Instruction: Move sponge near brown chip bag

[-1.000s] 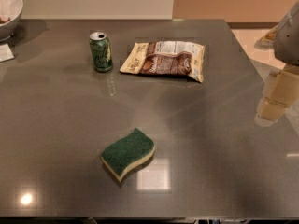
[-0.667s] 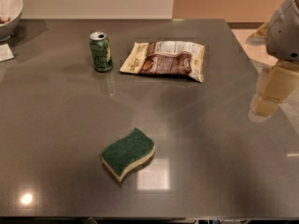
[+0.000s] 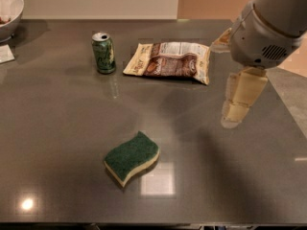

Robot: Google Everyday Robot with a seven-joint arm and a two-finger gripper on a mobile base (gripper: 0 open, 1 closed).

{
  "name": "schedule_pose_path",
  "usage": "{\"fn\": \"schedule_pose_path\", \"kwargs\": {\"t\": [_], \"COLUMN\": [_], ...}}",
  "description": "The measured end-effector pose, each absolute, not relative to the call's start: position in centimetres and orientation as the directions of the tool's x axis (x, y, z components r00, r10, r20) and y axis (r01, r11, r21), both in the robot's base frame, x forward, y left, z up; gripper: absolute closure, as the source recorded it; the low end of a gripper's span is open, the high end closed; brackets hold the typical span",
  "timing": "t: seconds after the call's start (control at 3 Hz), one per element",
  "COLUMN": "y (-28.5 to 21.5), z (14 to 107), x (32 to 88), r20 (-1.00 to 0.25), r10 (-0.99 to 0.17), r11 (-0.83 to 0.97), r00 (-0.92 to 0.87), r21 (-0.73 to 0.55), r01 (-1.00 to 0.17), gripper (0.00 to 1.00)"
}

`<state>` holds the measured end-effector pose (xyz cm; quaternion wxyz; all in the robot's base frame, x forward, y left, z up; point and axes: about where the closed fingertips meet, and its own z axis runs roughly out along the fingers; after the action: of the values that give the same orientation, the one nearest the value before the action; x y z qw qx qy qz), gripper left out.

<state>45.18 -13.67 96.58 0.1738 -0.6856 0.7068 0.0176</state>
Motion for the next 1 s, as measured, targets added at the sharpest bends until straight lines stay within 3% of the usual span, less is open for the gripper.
{"fn": "schedule_pose_path", "kwargs": {"t": [1.0], "y": [-5.4], "z": [90.4], "x": [42.1], "r20": [-0.281], "r10": [-0.931], "r11": [-0.201], "r00": [0.232], "r21": [-0.135], "r01": [-0.97], "gripper": [0.0]}}
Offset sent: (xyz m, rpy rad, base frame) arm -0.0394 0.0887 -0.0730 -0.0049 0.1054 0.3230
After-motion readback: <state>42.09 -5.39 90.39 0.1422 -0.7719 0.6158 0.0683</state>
